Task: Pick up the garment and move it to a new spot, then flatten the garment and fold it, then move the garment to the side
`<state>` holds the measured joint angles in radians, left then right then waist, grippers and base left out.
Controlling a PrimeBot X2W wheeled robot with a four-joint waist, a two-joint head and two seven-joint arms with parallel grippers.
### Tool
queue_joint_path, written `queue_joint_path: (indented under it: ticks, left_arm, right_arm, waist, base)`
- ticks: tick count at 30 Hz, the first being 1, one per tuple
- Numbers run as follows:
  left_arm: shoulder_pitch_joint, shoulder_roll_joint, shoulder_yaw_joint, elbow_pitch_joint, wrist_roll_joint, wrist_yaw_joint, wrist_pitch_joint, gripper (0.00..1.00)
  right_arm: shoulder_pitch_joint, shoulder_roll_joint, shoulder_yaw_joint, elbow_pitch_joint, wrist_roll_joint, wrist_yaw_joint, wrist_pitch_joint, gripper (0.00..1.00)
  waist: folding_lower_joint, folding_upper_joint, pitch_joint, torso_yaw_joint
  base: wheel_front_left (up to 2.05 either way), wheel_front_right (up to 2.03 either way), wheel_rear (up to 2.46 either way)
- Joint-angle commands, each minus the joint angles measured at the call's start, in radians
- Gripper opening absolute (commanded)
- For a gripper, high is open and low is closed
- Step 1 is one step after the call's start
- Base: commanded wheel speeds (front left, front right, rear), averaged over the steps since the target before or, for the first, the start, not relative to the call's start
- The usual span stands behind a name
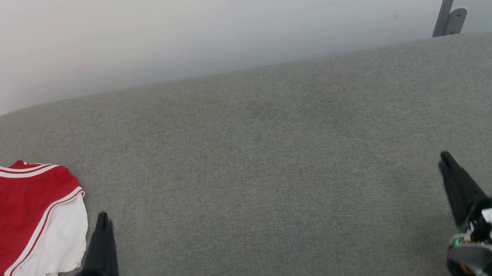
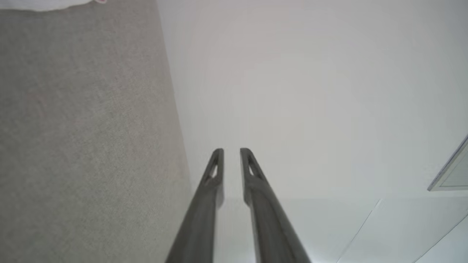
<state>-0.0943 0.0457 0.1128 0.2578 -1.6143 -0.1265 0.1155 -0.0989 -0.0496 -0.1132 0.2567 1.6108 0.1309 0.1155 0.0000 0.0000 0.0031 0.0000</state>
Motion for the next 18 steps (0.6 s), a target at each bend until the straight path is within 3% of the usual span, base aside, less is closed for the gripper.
queue_joint_path:
  ticks: [1, 9, 18]
  left_arm:
    - [0.009, -0.003, -0.001, 0.010, 0.000, 0.001, 0.000, 1.00]
    - [0.023, 0.000, -0.016, -0.025, 0.023, 0.019, -0.026, 1.00]
    - [0.033, 0.043, -0.046, -0.057, 0.151, 0.060, -0.074, 1.00]
  right_arm:
    - [0.010, 0.001, 0.001, 0.009, 0.000, 0.000, 0.000, 1.00]
    - [0.010, 0.000, 0.025, 0.002, -0.044, 0.000, -0.036, 1.00]
    - [-0.001, -0.024, 0.048, 0.007, -0.215, 0.000, -0.071, 1.00]
  waist:
    - [0.0000, 0.0000, 0.000, 0.000]
    - [0.0000, 0.0000, 0.000, 0.000]
    - [0.0000, 0.0000, -0.001, -0.001]
  base:
    - [0.00, 0.00, 0.00]
    - [0.00, 0.00, 0.00]
    - [0.00, 0.00, 0.00]
